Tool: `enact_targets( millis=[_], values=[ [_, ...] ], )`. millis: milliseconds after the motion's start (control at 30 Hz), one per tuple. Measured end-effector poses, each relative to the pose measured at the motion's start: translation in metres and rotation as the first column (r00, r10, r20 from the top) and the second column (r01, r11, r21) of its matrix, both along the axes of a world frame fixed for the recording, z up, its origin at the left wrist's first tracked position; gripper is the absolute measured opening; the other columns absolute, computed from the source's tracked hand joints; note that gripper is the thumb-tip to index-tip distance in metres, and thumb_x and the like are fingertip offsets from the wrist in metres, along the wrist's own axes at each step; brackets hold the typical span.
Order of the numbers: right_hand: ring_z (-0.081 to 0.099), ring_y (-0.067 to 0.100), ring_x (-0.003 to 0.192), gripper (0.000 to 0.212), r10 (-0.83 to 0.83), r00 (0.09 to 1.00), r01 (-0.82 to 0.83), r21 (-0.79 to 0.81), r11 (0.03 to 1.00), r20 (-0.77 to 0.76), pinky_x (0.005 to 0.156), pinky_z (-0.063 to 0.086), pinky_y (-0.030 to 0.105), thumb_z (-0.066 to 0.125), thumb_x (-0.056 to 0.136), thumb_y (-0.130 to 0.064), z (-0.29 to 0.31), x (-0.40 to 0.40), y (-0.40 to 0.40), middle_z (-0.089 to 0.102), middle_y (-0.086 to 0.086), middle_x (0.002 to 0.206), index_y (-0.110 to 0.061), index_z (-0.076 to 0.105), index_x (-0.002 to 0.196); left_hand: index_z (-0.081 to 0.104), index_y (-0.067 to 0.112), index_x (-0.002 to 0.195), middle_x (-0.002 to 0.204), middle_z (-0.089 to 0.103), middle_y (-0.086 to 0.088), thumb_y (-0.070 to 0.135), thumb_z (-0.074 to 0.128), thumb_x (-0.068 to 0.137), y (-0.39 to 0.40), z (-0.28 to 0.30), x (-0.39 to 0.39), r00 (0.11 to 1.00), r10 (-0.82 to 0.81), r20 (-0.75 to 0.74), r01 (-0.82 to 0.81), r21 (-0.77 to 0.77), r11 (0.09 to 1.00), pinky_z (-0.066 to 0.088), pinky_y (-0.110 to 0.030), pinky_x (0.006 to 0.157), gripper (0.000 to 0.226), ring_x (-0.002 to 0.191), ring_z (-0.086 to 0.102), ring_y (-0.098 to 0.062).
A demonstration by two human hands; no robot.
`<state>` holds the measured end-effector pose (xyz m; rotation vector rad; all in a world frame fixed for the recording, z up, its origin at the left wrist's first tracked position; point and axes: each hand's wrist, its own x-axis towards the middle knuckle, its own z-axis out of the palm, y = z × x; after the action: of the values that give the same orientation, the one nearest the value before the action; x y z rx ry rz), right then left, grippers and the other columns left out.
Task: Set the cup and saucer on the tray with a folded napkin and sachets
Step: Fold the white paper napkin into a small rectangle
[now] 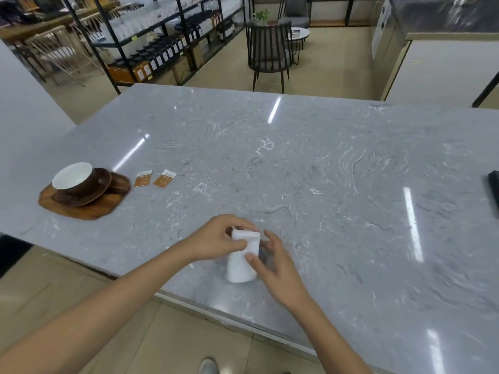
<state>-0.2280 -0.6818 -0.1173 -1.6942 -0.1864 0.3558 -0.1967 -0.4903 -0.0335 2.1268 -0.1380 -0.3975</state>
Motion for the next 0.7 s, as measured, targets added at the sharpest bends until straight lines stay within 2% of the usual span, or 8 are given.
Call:
enact_targets(
  millis=[67, 167, 267, 333, 433, 567, 700],
  values=[
    [0.067, 0.001, 0.108, 0.060, 0.026, 0.997, -0.023, 0.035, 0.999, -0.079, 0.088, 0.056, 0.026, 0.070, 0.083, -0.059, 0.011, -0.008, 0.012, 0.068, -0.022, 0.118, -0.037, 0.050, 0.135, 0.077, 0.018, 0.112, 0.100, 0.074, 0.006, -0.004, 0.070, 0.084, 0.008, 0.007, -0.009, 0.993, 0.118, -0.001, -0.117, -0.123, 0.985, 0.054, -0.017, 0.077, 0.037, 0.091, 0.068, -0.007],
    [0.071, 0.010, 0.098, 0.033, 0.026, 0.977, 0.001, 0.128, 0.992, -0.214, 0.082, 0.063, 0.034, 0.073, 0.087, -0.049, 0.023, -0.016, 0.025, 0.072, -0.010, 0.108, -0.035, 0.065, 0.116, 0.076, 0.023, 0.102, 0.100, 0.069, -0.012, -0.003, 0.071, 0.086, 0.025, 0.014, -0.025, 0.970, 0.242, -0.007, -0.237, -0.246, 0.940, 0.056, -0.026, 0.077, 0.031, 0.090, 0.067, -0.014],
    [0.073, 0.015, 0.106, 0.032, 0.029, 0.934, 0.090, 0.312, 0.946, -0.357, 0.083, 0.062, 0.034, 0.078, 0.087, -0.040, 0.034, -0.019, 0.034, 0.074, -0.001, 0.115, -0.027, 0.071, 0.116, 0.075, 0.020, 0.099, 0.100, 0.064, -0.017, 0.000, 0.073, 0.087, 0.052, 0.018, -0.044, 0.945, 0.321, -0.064, -0.322, -0.363, 0.874, 0.058, -0.026, 0.073, 0.024, 0.091, 0.070, -0.020],
    [0.072, 0.020, 0.111, 0.034, 0.052, 0.917, 0.109, 0.372, 0.922, -0.396, 0.086, 0.061, 0.037, 0.079, 0.087, -0.039, 0.042, -0.019, 0.042, 0.074, 0.002, 0.118, -0.024, 0.072, 0.117, 0.074, 0.018, 0.100, 0.109, 0.063, -0.024, 0.005, 0.076, 0.086, 0.071, 0.019, -0.060, 0.933, 0.351, -0.083, -0.355, -0.383, 0.853, 0.061, -0.034, 0.078, 0.019, 0.093, 0.072, -0.023],
    [0.071, 0.022, 0.112, 0.032, 0.075, 0.913, 0.095, 0.391, 0.916, -0.400, 0.087, 0.060, 0.032, 0.076, 0.089, -0.037, 0.057, -0.022, 0.066, 0.075, 0.003, 0.117, -0.022, 0.073, 0.117, 0.072, 0.018, 0.097, 0.117, 0.060, -0.028, 0.012, 0.076, 0.087, 0.096, 0.017, -0.085, 0.899, 0.418, -0.129, -0.431, -0.426, 0.796, 0.060, -0.050, 0.091, 0.012, 0.106, 0.070, -0.037],
    [0.069, 0.021, 0.113, 0.031, 0.086, 0.937, 0.065, 0.412, 0.909, -0.339, 0.091, 0.058, 0.030, 0.075, 0.089, -0.029, 0.075, -0.034, 0.109, 0.073, 0.012, 0.119, -0.011, 0.074, 0.114, 0.070, 0.017, 0.088, 0.119, 0.058, -0.030, 0.016, 0.075, 0.088, 0.133, 0.014, -0.120, 0.863, 0.481, -0.153, -0.490, -0.482, 0.726, 0.062, -0.043, 0.086, 0.005, 0.103, 0.071, -0.030],
    [0.071, 0.029, 0.103, 0.022, 0.084, 0.956, 0.023, 0.360, 0.933, -0.280, 0.089, 0.054, 0.039, 0.076, 0.087, -0.019, 0.089, -0.053, 0.151, 0.074, 0.019, 0.112, -0.005, 0.076, 0.104, 0.057, -0.001, 0.091, 0.109, 0.065, -0.023, 0.028, 0.078, 0.082, 0.176, 0.015, -0.153, 0.847, 0.516, -0.126, -0.499, -0.522, 0.692, 0.061, -0.044, 0.084, 0.037, 0.097, 0.072, -0.023]
  ],
)
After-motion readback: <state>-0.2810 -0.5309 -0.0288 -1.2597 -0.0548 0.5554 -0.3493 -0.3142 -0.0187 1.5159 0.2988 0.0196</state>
